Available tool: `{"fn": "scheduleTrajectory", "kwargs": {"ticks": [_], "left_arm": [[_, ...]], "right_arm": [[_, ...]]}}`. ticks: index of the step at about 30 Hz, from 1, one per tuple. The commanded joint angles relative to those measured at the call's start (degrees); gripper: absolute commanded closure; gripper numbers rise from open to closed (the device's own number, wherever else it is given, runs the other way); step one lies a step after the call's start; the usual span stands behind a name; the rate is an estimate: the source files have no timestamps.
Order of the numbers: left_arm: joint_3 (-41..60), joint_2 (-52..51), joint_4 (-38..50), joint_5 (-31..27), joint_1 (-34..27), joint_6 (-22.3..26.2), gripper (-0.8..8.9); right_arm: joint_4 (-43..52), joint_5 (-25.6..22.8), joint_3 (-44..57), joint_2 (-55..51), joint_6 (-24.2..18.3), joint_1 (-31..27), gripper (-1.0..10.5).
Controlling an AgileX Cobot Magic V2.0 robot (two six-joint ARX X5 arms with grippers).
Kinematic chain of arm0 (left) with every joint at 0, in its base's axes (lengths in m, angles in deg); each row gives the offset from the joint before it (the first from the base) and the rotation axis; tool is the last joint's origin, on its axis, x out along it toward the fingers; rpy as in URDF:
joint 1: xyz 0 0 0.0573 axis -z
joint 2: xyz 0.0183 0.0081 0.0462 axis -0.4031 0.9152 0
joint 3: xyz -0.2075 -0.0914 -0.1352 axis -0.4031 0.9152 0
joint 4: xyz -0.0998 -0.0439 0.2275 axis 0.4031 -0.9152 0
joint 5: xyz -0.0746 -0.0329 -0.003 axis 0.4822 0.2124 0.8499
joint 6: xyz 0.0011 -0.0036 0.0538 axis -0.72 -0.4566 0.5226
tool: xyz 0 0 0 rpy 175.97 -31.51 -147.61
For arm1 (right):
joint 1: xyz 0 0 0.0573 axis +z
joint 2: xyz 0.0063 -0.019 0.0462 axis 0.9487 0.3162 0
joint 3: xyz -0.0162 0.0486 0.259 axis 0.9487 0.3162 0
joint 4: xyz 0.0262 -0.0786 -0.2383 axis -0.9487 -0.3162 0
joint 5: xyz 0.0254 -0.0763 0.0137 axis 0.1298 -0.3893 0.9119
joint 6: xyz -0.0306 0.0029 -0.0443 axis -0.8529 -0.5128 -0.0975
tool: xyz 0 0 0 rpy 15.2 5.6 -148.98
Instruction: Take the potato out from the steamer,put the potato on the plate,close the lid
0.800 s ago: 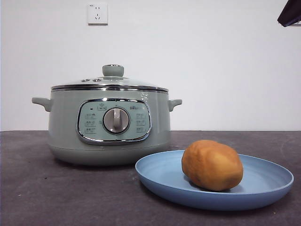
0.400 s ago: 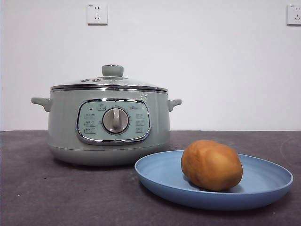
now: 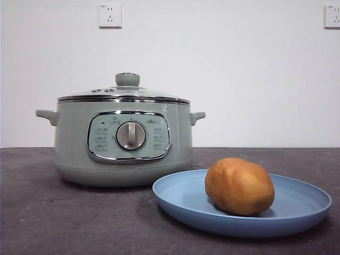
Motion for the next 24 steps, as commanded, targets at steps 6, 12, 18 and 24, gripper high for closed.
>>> {"fn": "scheduleTrajectory", "kwargs": {"ticks": [6,12,18,24], "left_arm": [[0.9,-0.2,0.1,-0.2,-0.2,-0.6,8.17],[0.9,-0.2,0.1,-0.2,-0.2,-0.6,8.17],[0.9,-0.2,0.1,-0.2,-0.2,-0.6,8.17],[0.9,-0.2,0.1,-0.2,-0.2,-0.6,8.17]], "right_arm": [[0.7,-0.3,7.9,-4.4,-0.8,-1.1,9.5],[-4.8,-0.3,8.6,-6.3,-1.0,-1.1,9.5],[-6.9,-0.1,8.6,-6.3,0.0,-1.0,9.5],[-6.8,-0.3,8.6,-6.3,0.6,-1.0,9.5]]}}
